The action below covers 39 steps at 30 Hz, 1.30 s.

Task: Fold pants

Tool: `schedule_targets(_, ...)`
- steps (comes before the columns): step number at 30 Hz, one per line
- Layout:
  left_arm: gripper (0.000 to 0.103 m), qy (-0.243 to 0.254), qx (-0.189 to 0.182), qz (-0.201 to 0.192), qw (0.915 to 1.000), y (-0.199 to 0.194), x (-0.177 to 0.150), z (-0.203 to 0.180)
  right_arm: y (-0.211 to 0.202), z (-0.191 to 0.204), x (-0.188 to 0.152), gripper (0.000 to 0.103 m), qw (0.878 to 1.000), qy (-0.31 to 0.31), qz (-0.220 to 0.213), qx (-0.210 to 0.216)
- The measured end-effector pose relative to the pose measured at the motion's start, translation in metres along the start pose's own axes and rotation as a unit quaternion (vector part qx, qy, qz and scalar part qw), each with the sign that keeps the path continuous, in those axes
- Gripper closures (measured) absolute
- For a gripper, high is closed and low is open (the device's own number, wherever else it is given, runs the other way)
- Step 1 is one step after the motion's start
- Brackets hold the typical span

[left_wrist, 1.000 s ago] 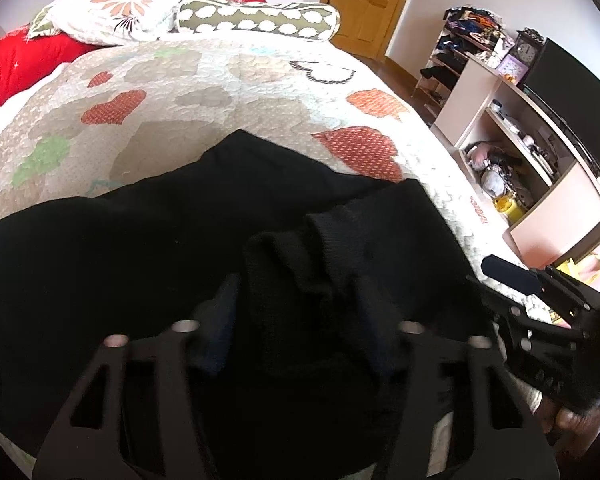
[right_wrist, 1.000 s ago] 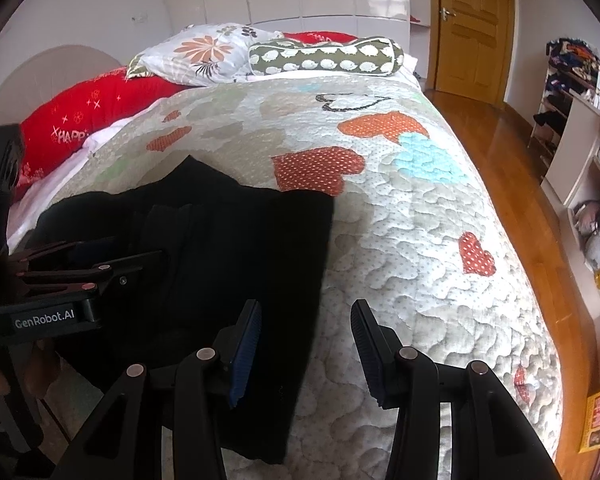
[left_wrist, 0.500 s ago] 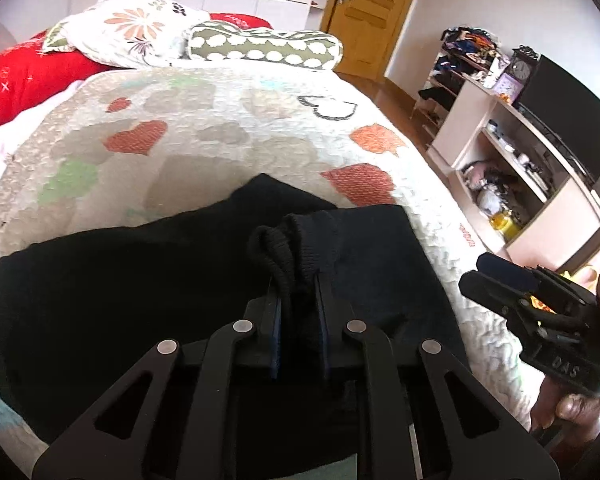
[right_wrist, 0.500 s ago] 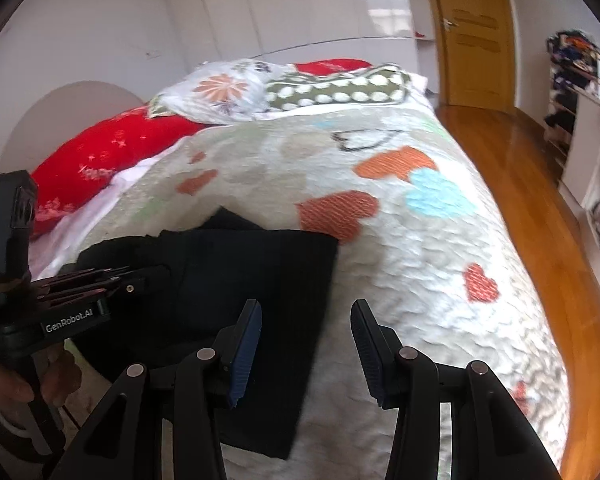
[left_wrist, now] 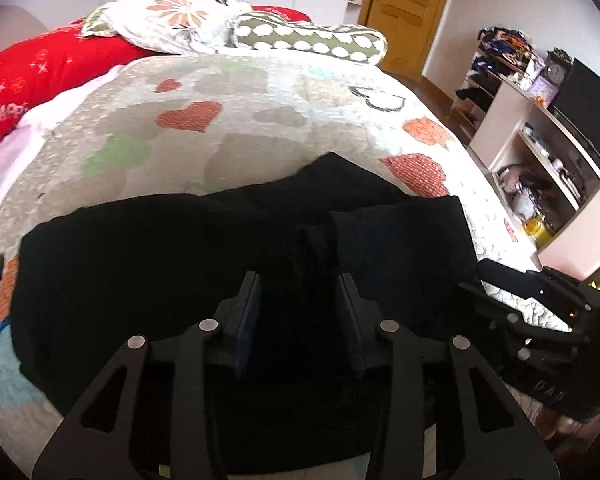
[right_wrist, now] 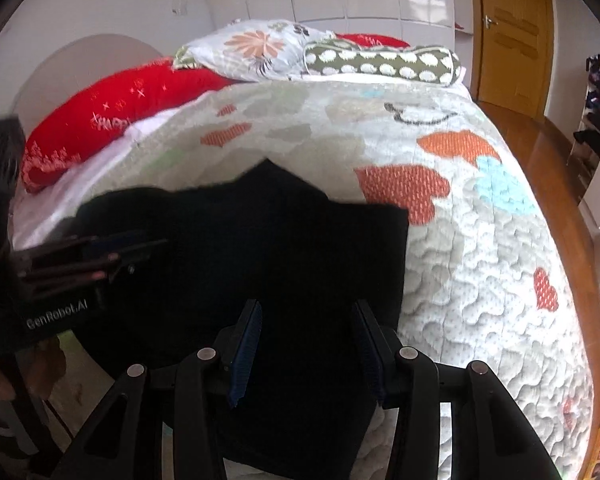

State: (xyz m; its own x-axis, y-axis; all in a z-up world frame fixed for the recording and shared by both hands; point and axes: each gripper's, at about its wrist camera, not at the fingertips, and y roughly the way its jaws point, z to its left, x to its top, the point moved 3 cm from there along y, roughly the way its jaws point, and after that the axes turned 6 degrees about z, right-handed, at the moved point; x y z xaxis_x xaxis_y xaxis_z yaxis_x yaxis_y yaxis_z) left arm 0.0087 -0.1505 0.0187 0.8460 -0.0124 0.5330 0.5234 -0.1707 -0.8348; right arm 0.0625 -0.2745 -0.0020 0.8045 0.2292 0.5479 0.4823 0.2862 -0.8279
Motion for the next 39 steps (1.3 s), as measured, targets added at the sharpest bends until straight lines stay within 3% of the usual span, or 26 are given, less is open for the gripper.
schedule_targets(9,0.064,-0.03,0.028,-0.009,0.9991,-0.021,-0.017,0.035,0.01,0.03,0.018,0.058,0.999,-0.017,-0.003,0.026)
schedule_targets(10,0.061,-0.038,0.026,-0.009,0.9989,-0.024,-0.02,0.041,0.012,0.033,0.019,0.058,0.999,-0.019,-0.003,0.028)
schedule_targets(12,0.037,-0.056,0.018,-0.015,0.9982,-0.031,-0.025,0.052,0.018,0.04,0.022,0.058,0.999,-0.029,-0.001,0.031)
schedule_targets(13,0.035,-0.066,0.011,-0.022,0.9975,-0.036,-0.028,0.057,0.021,0.043,0.023,0.058,0.999,-0.032,0.0,0.033)
schedule_targets(20,0.035,-0.116,0.016,-0.032,0.9927,-0.056,-0.045,0.094,0.052,0.065,0.03,0.058,0.998,-0.053,0.022,0.034)
schedule_targets(34,0.035,-0.174,0.054,-0.029,0.9828,-0.062,-0.072,0.139,0.039,0.084,0.006,0.058,0.995,-0.101,0.021,0.001)
schedule_targets(39,0.035,-0.18,0.052,-0.031,0.9818,-0.064,-0.073,0.144,0.025,0.087,0.014,0.058,0.995,-0.099,0.02,0.015)
